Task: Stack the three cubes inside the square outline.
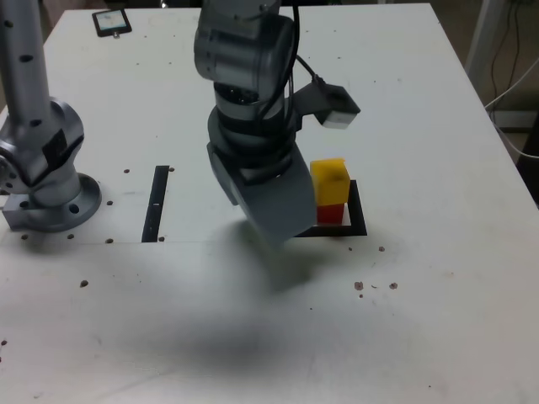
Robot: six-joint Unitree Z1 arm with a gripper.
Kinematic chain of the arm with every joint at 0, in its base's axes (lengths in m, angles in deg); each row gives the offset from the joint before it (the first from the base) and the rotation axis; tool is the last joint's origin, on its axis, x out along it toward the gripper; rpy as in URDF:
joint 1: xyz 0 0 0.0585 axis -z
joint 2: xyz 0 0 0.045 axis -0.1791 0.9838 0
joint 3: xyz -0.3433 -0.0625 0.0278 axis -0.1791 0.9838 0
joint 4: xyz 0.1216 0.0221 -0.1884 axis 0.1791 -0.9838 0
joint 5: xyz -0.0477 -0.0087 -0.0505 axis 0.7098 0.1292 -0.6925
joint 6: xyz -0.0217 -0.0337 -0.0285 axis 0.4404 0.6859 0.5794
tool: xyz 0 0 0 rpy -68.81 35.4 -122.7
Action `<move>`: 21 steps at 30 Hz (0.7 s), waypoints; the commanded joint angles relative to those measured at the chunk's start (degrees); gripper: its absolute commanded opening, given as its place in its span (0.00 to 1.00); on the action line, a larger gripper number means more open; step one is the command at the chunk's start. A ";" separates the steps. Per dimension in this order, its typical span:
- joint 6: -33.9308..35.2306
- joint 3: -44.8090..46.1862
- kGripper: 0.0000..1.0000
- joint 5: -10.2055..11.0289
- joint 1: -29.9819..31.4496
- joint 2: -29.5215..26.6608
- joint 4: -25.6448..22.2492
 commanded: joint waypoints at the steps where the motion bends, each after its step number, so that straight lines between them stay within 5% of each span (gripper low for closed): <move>1: -0.15 -0.25 0.99 0.26 -0.55 0.59 0.51; 13: 0.13 0.93 0.87 1.29 -2.45 2.88 3.56; 21: 1.54 2.28 0.67 1.79 -2.47 2.52 4.40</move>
